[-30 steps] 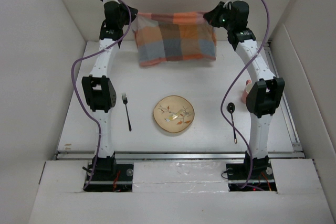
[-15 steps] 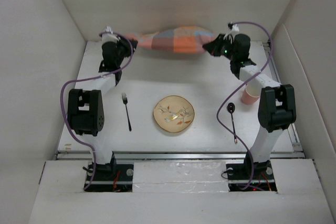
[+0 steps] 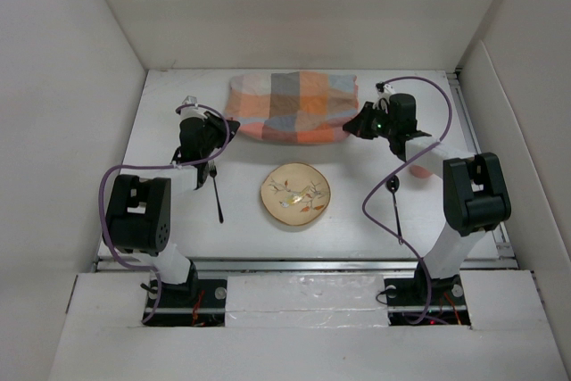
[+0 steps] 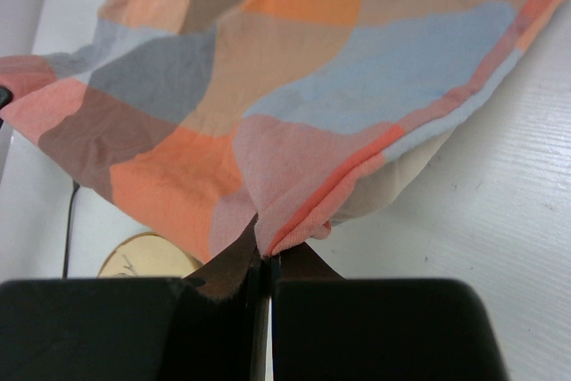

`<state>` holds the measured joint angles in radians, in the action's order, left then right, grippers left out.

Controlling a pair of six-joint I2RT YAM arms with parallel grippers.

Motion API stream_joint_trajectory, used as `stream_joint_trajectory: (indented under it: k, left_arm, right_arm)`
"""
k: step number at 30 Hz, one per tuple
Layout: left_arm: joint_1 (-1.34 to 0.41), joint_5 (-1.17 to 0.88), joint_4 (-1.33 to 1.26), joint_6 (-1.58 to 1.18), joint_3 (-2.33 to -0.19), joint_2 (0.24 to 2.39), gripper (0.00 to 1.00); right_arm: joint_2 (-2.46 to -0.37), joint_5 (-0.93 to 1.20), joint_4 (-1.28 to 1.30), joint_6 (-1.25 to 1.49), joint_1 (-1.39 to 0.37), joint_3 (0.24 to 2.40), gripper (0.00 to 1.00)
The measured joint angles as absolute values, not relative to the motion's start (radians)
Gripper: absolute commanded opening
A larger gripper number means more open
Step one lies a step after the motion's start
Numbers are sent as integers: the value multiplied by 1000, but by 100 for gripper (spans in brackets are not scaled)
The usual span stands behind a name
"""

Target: Set the dinner table for one person

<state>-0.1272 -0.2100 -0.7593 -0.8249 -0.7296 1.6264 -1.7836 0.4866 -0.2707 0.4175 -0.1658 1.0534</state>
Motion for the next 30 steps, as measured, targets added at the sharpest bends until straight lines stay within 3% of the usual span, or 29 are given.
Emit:
stream_joint_trajectory:
  k: [5,8,9,11,14,15,17,19,23,26,28,30]
  left_arm:
    - [-134,-197,-757,-842,-677,1551,0]
    - [-144,-186,-737,-852,-627,1537,16]
    - [-147,-182,-727,-855,-608,1534,30]
    - [-155,-180,-703,-860,-577,1526,48]
    - [-163,-177,-662,-867,-563,1505,64]
    - [-163,-176,-657,-870,-563,1494,64]
    - [-165,-176,-644,-875,-564,1457,58]
    - [-167,-175,-630,-877,-566,1410,55]
    - [-180,-144,-585,-872,-597,1321,40]
    - [-229,-64,-542,-854,-622,1250,40]
    - [-273,-23,-530,-837,-627,1216,41]
    - [-298,-25,-514,-823,-659,1230,41]
  right_arm:
    - [-1695,433,-270,411,-178,999,4]
    - [-1683,396,-261,410,-179,951,4]
    - [-1683,384,-260,411,-179,934,4]
    - [-1683,361,-254,411,-179,902,7]
    - [-1678,332,-232,413,-179,873,33]
    - [-1672,323,-226,413,-179,868,47]
    - [-1647,308,-210,410,-179,865,52]
    - [-1607,297,-201,406,-179,860,52]
    - [-1462,257,-174,406,-179,808,52]
    - [-1328,207,-141,407,-181,767,50]
    - [-1261,171,-118,406,-186,760,42]
    - [-1225,145,-110,407,-197,760,43]
